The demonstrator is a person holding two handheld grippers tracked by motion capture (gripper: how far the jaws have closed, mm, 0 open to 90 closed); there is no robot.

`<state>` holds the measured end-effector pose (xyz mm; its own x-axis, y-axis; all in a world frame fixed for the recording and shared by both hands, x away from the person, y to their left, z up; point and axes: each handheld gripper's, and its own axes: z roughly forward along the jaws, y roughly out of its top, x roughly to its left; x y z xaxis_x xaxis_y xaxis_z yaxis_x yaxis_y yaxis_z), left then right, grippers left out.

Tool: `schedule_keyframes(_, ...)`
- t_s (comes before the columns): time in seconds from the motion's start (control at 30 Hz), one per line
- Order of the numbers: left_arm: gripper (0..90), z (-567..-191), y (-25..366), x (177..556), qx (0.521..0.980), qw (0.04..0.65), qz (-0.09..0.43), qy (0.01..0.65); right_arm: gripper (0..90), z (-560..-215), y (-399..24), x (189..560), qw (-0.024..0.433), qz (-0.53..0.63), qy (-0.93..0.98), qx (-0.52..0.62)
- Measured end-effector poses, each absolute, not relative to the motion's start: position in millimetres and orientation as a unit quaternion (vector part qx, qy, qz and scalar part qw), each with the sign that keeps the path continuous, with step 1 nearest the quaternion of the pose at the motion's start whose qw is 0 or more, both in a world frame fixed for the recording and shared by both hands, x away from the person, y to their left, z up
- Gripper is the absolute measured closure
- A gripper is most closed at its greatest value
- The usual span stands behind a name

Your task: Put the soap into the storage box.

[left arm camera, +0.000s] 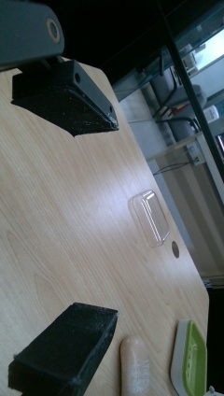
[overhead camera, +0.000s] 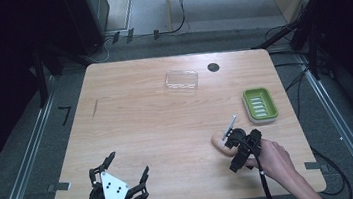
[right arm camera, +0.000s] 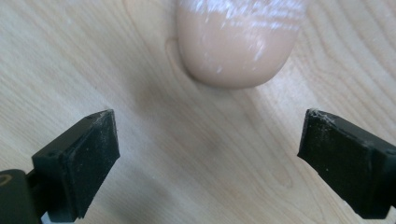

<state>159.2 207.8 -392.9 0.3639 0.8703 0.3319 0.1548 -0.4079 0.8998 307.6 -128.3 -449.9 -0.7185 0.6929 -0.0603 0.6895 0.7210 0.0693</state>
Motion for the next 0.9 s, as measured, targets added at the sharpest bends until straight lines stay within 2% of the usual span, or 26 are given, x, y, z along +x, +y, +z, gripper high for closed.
schedule_keyframes(0.9, 9.9, -393.0, 207.4, 159.8, 0.717, 0.412, 0.435, 0.357, 5.0, -455.8, -95.2, 341.7, 0.029, 0.04, 0.926, 0.374)
